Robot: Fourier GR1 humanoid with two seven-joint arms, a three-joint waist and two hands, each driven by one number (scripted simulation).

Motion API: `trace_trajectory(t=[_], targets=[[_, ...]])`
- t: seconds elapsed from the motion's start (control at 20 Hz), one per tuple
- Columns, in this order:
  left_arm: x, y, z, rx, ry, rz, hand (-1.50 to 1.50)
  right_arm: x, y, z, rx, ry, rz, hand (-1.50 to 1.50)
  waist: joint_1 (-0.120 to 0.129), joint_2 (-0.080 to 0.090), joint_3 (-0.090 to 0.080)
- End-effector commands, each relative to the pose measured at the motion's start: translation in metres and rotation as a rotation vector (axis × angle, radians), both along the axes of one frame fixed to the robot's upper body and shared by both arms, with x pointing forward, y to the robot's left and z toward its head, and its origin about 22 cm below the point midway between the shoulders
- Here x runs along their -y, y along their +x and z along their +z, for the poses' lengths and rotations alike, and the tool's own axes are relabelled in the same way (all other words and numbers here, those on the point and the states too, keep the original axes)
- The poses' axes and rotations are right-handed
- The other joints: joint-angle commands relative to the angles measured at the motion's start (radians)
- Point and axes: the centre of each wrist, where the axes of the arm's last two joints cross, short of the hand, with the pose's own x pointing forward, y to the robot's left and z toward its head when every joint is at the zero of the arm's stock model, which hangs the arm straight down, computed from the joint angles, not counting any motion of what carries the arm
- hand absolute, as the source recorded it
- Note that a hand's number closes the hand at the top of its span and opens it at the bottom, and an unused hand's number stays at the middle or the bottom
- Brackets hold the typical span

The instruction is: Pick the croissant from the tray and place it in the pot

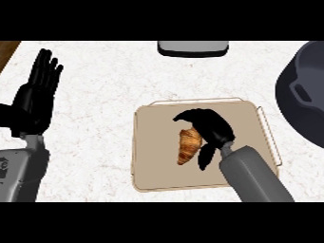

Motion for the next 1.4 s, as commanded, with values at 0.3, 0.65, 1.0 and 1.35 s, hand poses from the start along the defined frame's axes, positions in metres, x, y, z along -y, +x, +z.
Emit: trace_trajectory(t=[0.3, 0.65, 1.0, 1.35], targets=[[0.004, -0.013, 0.0, -0.007, -0.012, -0.012, 0.0, -0.028, -0.007, -0.016, 0.081, 0.002, 0.075, 1.5, 0.003, 0.012, 0.013], [-0.009, -0.013, 0.005, -0.005, -0.013, -0.001, 0.0, -0.031, -0.017, 0.005, 0.234, -0.023, -0.044, 1.5, -0.003, 0.01, 0.012], [0.004, -0.008, 0.007, 0.024, -0.009, -0.032, 0.0, 0.014, 0.059, 0.059, 0.196, -0.096, -0.661, 1.5, 0.039, 0.042, 0.009], [0.019, -0.003, 0.012, 0.039, 0.012, -0.094, 0.0, 0.052, 0.106, 0.127, 0.354, -0.197, -1.21, 1.5, 0.086, 0.054, 0.006]])
